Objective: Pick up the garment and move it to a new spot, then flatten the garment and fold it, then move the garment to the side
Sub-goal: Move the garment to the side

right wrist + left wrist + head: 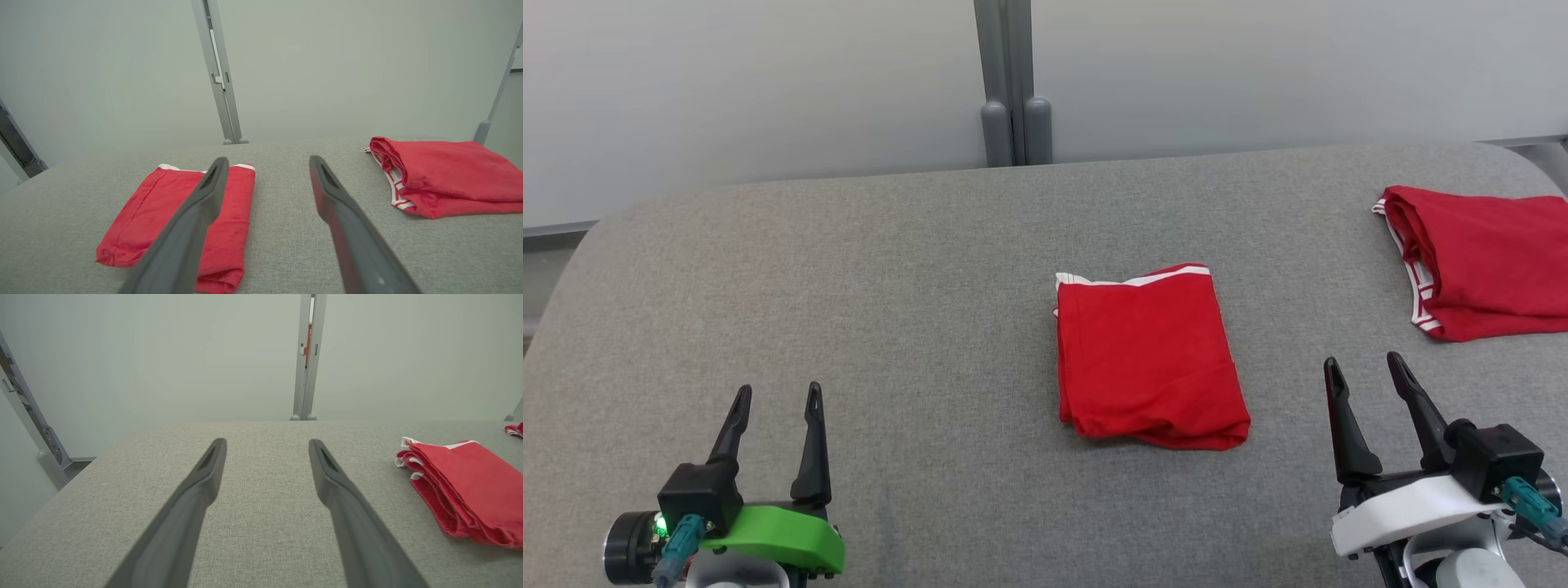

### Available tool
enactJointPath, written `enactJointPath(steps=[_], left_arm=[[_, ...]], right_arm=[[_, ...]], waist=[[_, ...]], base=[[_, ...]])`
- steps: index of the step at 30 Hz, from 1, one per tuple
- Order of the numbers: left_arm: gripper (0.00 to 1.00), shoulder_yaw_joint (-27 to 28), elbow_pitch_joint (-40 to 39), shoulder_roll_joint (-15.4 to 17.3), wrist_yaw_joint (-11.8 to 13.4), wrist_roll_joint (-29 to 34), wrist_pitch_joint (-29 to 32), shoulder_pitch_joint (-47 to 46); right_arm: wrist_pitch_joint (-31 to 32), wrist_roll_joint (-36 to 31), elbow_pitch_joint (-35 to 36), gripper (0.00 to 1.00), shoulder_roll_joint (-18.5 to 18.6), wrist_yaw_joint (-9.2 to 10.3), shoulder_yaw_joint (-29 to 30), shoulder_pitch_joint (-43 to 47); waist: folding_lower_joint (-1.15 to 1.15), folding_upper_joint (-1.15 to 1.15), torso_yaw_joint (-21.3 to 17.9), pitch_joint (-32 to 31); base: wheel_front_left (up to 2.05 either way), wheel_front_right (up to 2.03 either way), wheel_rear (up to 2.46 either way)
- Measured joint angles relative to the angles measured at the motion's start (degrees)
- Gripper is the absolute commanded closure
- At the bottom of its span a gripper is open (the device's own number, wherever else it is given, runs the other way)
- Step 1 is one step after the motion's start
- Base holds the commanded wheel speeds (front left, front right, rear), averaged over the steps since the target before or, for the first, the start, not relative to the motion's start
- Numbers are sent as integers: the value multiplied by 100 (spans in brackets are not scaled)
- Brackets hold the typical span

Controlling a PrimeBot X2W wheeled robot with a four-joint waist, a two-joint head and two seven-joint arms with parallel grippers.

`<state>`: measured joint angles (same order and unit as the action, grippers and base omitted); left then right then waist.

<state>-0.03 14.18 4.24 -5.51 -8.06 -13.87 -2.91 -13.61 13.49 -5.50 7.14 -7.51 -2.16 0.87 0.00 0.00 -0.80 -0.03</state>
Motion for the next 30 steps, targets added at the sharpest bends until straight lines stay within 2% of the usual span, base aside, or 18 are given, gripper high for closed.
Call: enactJointPath(steps=[20,30], left_arm=[[0,-64,46,109,47,-140,-7,-15],[0,-202,73,114,55,-141,-18,-129]], right_arm=[[-10,0,-133,0,-37,0,7,-37],[81,-66,-561,0,120,0,-196,-817]], waist=[[0,0,18,132],[0,0,131,265]], base=[[0,0,0],[0,0,0]])
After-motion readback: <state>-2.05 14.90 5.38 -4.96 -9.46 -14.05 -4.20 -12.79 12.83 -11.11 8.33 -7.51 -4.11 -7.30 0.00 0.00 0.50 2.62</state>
